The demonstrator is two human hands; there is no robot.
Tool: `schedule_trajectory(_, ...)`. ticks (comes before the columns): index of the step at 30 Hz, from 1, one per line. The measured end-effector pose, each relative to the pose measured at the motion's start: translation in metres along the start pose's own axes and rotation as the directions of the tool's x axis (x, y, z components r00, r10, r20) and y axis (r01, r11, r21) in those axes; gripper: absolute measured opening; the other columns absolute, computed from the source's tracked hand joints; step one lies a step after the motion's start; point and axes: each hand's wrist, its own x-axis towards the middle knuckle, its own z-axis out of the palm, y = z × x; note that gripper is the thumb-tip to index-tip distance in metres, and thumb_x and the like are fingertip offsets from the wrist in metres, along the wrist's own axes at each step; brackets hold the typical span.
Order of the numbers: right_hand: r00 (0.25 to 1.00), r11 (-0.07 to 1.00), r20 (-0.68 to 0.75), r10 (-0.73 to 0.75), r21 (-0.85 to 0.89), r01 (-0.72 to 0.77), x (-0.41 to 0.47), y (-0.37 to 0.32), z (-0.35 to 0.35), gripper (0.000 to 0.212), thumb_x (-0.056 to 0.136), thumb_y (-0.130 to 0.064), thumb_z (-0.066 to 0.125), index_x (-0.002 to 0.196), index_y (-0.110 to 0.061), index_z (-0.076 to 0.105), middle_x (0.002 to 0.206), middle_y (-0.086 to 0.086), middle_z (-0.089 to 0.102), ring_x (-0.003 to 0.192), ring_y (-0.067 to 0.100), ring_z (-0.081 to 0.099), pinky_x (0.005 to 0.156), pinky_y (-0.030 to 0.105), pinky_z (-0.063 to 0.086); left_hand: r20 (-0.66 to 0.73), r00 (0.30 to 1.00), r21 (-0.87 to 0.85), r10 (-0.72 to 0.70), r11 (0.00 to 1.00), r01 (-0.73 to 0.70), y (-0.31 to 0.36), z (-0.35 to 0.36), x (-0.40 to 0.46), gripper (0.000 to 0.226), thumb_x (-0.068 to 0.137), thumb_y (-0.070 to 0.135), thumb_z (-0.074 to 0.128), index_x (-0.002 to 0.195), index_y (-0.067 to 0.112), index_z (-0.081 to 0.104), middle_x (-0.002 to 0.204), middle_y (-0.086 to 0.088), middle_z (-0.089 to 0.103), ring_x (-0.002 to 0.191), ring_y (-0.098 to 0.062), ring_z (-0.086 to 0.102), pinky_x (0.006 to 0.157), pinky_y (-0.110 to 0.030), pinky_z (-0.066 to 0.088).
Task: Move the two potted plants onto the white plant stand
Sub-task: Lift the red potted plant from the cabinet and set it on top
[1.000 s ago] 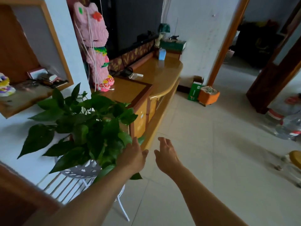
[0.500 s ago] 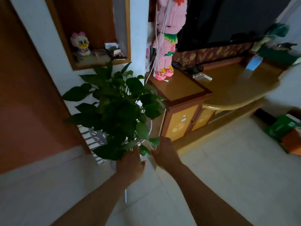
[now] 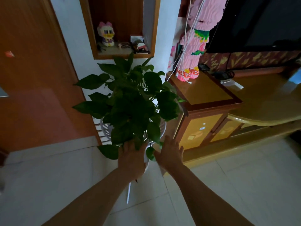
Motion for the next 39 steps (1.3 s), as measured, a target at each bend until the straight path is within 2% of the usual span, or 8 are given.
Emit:
schedule_trajectory(4, 0.996, 0.984, 0.070, -0.057, -0.165, 0.068, 0.025, 0.007, 0.005, 0.071, 0.084, -0.052, 0.052, 0.139, -0.013, 0.030, 0.144, 0.013, 0.038, 0.137, 0.032, 0.031, 0.114, 0.059, 0.013, -0.074, 0.996, 0.190, -0.045, 0.980, 0.059, 0.005, 0.003, 0.007, 0.059, 0.075, 0.049, 0.066, 0.131, 0.037, 0.050, 0.130, -0.013, 0.055, 0.124, -0.034, 0.049, 0.103, -0.049, 0.034)
schedule_trajectory(8, 0.976, 0.968, 0.167, -0.139, -0.184, 0.169, 0.038, 0.012, 0.008, 0.044, 0.091, -0.029, 0.046, 0.130, -0.010, 0.043, 0.127, 0.008, 0.057, 0.121, 0.028, 0.052, 0.109, 0.057, 0.029, 0.074, 0.981, 0.192, -0.180, 0.968, 0.163, 0.012, 0.013, 0.010, 0.061, 0.090, 0.036, 0.051, 0.144, 0.033, 0.025, 0.143, -0.007, 0.045, 0.135, -0.031, 0.038, 0.113, -0.054, 0.018)
schedule_trajectory(10, 0.966, 0.953, 0.140, -0.217, -0.184, 0.241, 0.037, 0.016, 0.010, 0.031, 0.093, -0.020, 0.044, 0.121, -0.010, 0.051, 0.118, 0.007, 0.062, 0.111, 0.026, 0.059, 0.101, 0.049, 0.042, 0.030, 0.977, 0.159, -0.212, 0.966, 0.205, 0.021, 0.013, 0.009, 0.063, 0.090, 0.024, 0.049, 0.146, 0.031, 0.021, 0.139, -0.007, 0.048, 0.128, -0.030, 0.046, 0.111, -0.049, 0.025)
schedule_trajectory(14, 0.967, 0.957, 0.083, -0.242, -0.141, 0.252, 0.028, 0.016, 0.009, 0.022, 0.094, -0.017, 0.042, 0.110, -0.012, 0.057, 0.110, 0.006, 0.067, 0.105, 0.025, 0.063, 0.099, 0.043, 0.045, 0.000, 0.965, 0.080, -0.263, 0.962, 0.262, 0.037, 0.010, 0.005, 0.041, 0.095, 0.010, 0.038, 0.136, 0.014, 0.040, 0.129, -0.009, 0.054, 0.116, -0.024, 0.056, 0.095, -0.032, 0.044)
schedule_trajectory(20, 0.955, 0.953, 0.038, -0.293, -0.063, 0.295, 0.005, 0.015, -0.005, 0.020, 0.094, -0.016, 0.045, 0.111, -0.009, 0.055, 0.108, 0.010, 0.066, 0.101, 0.026, 0.064, 0.082, 0.036, 0.051, 0.045, 0.927, -0.041, -0.372, 0.927, 0.373, 0.042, -0.008, -0.017, 0.023, 0.096, 0.010, 0.046, 0.116, 0.007, 0.058, 0.115, -0.008, 0.064, 0.104, -0.018, 0.063, 0.088, -0.024, 0.048)
schedule_trajectory(30, 0.968, 0.965, 0.062, -0.243, -0.086, 0.248, -0.028, 0.007, 0.006, 0.024, 0.096, -0.020, 0.040, 0.114, -0.009, 0.053, 0.115, 0.011, 0.064, 0.107, 0.027, 0.061, 0.084, 0.034, 0.049, -0.019, 0.947, -0.037, -0.321, 0.947, 0.320, 0.035, -0.006, -0.055, 0.032, 0.097, 0.006, 0.039, 0.126, 0.009, 0.050, 0.124, -0.008, 0.058, 0.112, -0.023, 0.059, 0.089, -0.030, 0.047)
schedule_trajectory(34, 0.967, 0.972, 0.116, -0.229, -0.028, 0.233, -0.028, 0.017, 0.020, 0.028, 0.090, -0.014, 0.049, 0.117, -0.008, 0.050, 0.113, 0.011, 0.063, 0.104, 0.026, 0.061, 0.089, 0.039, 0.052, -0.067, 0.957, -0.043, -0.281, 0.959, 0.279, 0.037, 0.004, -0.050, 0.040, 0.095, 0.009, 0.043, 0.134, 0.013, 0.042, 0.131, -0.009, 0.052, 0.118, -0.024, 0.053, 0.093, -0.032, 0.042)
schedule_trajectory(39, 0.972, 0.946, 0.070, -0.224, 0.255, 0.200, -0.016, 0.013, 0.020, 0.069, 0.079, -0.055, 0.057, 0.129, -0.010, 0.040, 0.120, 0.011, 0.056, 0.113, 0.029, 0.056, 0.095, 0.046, 0.050, -0.095, 0.942, -0.073, -0.323, 0.946, 0.317, 0.029, 0.011, -0.035, 0.051, 0.090, 0.021, 0.054, 0.138, 0.016, 0.036, 0.145, -0.010, 0.037, 0.132, -0.027, 0.040, 0.106, -0.040, 0.035)
